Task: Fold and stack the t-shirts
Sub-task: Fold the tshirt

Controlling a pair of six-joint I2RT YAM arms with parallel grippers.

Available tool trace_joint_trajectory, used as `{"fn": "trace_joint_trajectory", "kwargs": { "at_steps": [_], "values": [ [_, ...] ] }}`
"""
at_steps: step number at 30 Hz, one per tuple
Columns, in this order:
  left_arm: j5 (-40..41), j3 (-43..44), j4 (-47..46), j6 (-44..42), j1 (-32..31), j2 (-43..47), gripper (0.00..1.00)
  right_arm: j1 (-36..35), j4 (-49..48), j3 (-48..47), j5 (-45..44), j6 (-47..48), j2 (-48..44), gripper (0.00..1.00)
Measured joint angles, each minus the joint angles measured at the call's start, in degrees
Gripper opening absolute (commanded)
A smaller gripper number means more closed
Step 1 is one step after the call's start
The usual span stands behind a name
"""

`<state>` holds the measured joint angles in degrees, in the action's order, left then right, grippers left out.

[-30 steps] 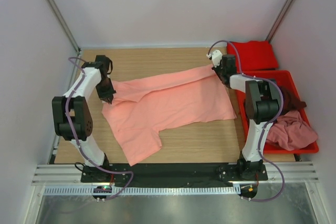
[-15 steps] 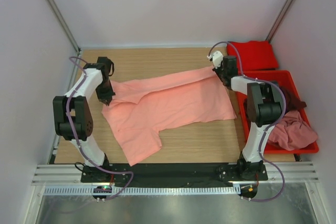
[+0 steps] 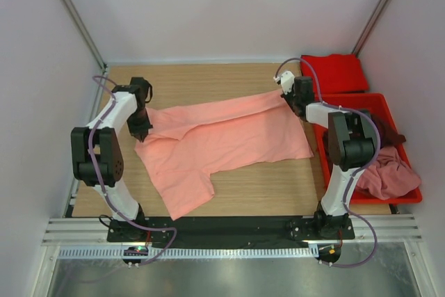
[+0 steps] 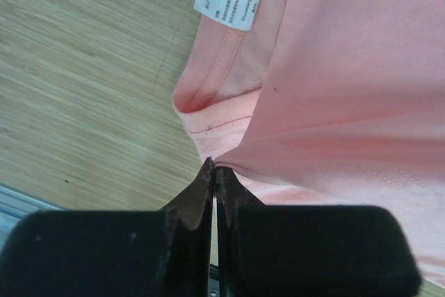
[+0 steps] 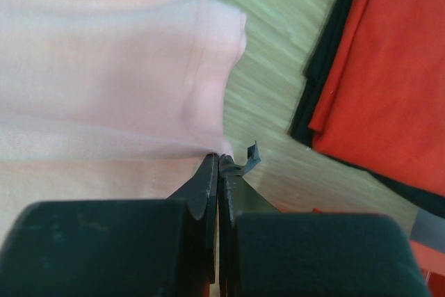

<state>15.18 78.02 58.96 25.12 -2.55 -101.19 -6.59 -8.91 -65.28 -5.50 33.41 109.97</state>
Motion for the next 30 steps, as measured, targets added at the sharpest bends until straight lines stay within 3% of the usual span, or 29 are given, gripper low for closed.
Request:
{"fn": "trace_joint_trajectory", "kwargs": {
  "at_steps": [8, 9, 13, 16, 26, 30],
  "values": [
    [-3.69, -4.66, -0.55, 0.02, -0.44, 0.02, 0.01, -0.07, 2.84, 1.36, -1.66, -2.21, -0.39, 0.21],
    [-3.78, -4.76, -0.39, 0.11, -0.52, 0.02, 0.04, -0.04, 3.13, 1.57, -2.01, -2.62, -0.83, 0.24],
    [-3.19, -4.52, 0.04, 0.63, -0.83, 0.09, 0.33, -0.04, 4.52, 2.29, -2.8, -4.42, -3.3, 0.35],
    [-2.49, -3.13, 0.72, 1.57, -1.14, 0.22, 0.43, -0.04, 6.45, 2.05, -1.92, -6.84, -5.44, 0.46],
    [-1.99, 8.17, -5.16, 2.86, -1.11, -1.09, 0.42, -0.07, 12.41, -8.17, 6.91, -20.85, -3.61, 0.39],
    [-3.39, 13.66, -7.21, 3.43, -0.7, -7.48, 0.41, -0.07, 14.19, -10.69, 6.67, -29.46, -0.28, 0.37]
  ]
}}
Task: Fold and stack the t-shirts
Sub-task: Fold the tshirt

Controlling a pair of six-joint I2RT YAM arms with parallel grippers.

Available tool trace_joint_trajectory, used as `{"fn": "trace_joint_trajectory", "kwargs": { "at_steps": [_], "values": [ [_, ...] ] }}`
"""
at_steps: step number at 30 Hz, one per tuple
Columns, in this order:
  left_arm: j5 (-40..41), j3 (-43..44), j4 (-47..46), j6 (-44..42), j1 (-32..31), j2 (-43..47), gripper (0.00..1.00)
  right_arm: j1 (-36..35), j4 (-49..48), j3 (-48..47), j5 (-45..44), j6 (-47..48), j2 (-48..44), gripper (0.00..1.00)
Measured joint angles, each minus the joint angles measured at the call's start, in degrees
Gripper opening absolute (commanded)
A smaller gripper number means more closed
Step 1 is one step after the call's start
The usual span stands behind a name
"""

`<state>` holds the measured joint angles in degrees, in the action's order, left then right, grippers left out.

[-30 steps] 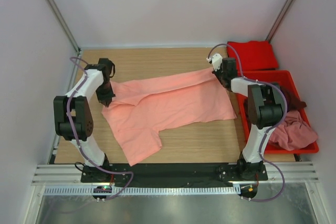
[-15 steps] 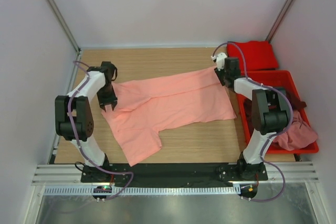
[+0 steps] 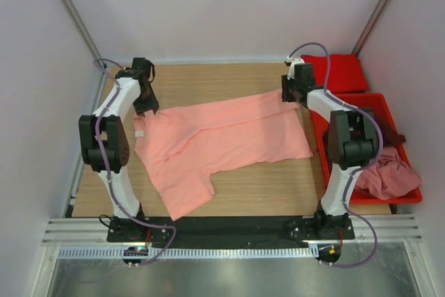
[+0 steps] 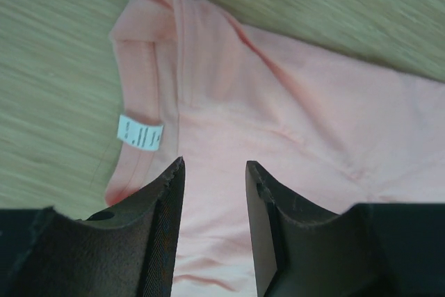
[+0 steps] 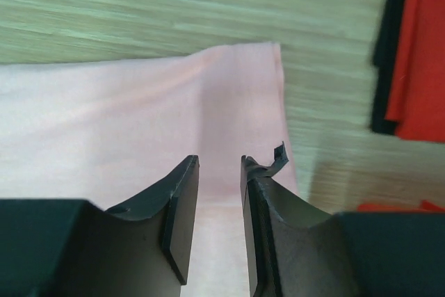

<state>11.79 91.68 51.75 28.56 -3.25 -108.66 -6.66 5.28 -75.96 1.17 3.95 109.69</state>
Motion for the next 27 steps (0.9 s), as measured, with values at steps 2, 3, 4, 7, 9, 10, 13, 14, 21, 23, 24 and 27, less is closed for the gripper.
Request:
{"fn": "trace_joint_trajectory", "kwargs": {
  "at_steps": [2, 3, 4, 7, 9, 10, 13, 14, 21, 23, 24, 27],
  "values": [
    [-0.44, 2.8, -0.57, 0.09, 0.33, -4.63, 0.42, -0.02, 3.21, -2.58, -0.15, -4.26, 2.56, 0.37],
    [-0.52, 3.93, -0.57, 0.13, 0.52, -6.93, 0.43, -0.07, 4.44, -3.65, -0.52, -6.14, 3.76, 0.36],
    [-0.66, 4.63, -0.57, 0.15, 0.72, -8.66, 0.43, -0.17, 5.42, -4.39, -1.31, -7.85, 4.81, 0.36],
    [-0.94, 5.16, -0.66, 0.5, 1.44, -13.11, 0.44, -0.28, 8.17, -4.85, -3.78, -11.63, 6.69, 0.36],
    [-0.85, 5.4, -0.46, 0.83, 1.95, -14.99, 0.43, -0.37, 9.94, -4.96, -5.84, -13.11, 7.67, 0.36],
    [-0.85, 6.01, -0.02, 0.92, 2.14, -15.67, 0.42, -0.37, 10.49, -5.18, -7.1, -13.88, 8.24, 0.36],
    [-0.61, 9.25, 0.48, 1.05, 3.26, -17.4, 0.41, -0.48, 11.96, -6.12, -10.93, -16.39, 8.35, 0.36],
    [-0.46, 10.34, 0.35, 1.07, 3.85, -18.05, 0.41, -0.57, 12.48, -6.1, -11.89, -17.11, 8.35, 0.36],
    [-3.8, 17.59, -0.79, 0.94, 6.93, -22.95, 0.42, -0.7, 12.02, -4.42, -14.6, -24.76, 7.52, 0.35],
    [-5.18, 21.59, -0.98, 0.68, 6.95, -25.44, 0.42, -0.68, 12.28, -4.02, -14.62, -26.73, 7.1, 0.35],
    [-5.9, 23.98, -1.03, 0.5, 6.95, -26.75, 0.42, -0.68, 12.59, -3.96, -14.53, -27.52, 6.91, 0.35],
    [-7.39, 29.81, -1.27, -0.48, 6.91, -30.01, 0.43, -0.7, 14.32, -3.61, -14.4, -29.27, 5.57, 0.35]
  ]
}}
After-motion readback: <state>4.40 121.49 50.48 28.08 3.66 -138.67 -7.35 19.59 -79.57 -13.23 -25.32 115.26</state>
